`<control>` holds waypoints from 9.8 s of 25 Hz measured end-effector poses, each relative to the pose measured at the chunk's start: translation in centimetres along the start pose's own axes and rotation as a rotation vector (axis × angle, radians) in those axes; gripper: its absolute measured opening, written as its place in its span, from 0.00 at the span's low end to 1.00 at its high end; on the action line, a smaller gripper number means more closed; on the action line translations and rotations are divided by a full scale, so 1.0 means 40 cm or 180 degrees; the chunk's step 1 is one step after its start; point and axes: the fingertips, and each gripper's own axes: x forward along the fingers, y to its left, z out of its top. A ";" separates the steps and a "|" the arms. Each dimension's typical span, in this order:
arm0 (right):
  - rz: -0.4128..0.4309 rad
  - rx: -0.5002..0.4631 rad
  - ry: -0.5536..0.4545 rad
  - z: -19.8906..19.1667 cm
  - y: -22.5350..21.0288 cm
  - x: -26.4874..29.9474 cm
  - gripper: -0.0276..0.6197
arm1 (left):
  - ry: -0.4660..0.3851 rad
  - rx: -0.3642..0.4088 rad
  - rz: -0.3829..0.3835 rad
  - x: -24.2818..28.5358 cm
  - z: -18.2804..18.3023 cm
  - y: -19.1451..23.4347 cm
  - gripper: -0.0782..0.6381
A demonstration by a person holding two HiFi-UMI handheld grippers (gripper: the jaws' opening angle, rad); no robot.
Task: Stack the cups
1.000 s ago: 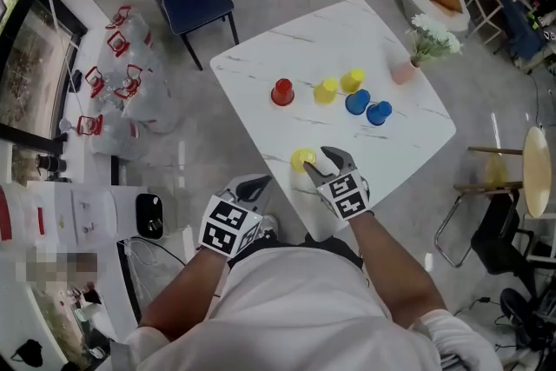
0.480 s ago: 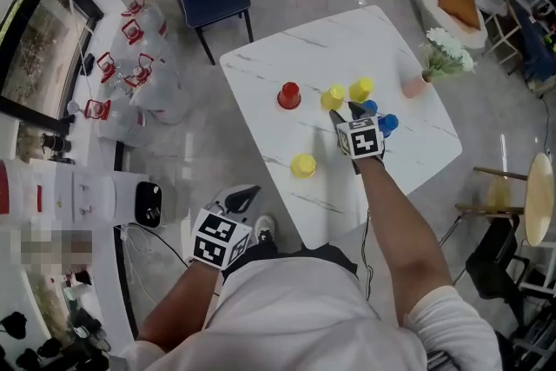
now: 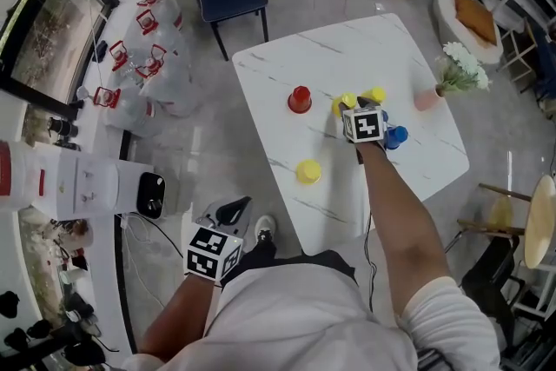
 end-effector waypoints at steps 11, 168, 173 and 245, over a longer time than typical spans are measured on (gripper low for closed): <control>0.0161 -0.0033 -0.0393 0.026 0.078 -0.165 0.37 | -0.0030 0.0220 -0.0326 0.065 0.049 -0.036 0.12; -0.0247 0.0034 -0.0279 -0.156 -0.114 -0.499 0.38 | -0.0013 0.0570 -0.0647 0.157 0.118 -0.149 0.12; -0.0096 -0.0041 -0.0394 -0.125 0.003 -0.573 0.38 | -0.0011 0.0699 -0.0792 0.160 0.125 -0.161 0.12; 0.0003 -0.0231 -0.0221 -0.060 -0.103 -0.327 0.37 | -0.0002 0.0297 -0.0327 0.133 0.084 -0.086 0.12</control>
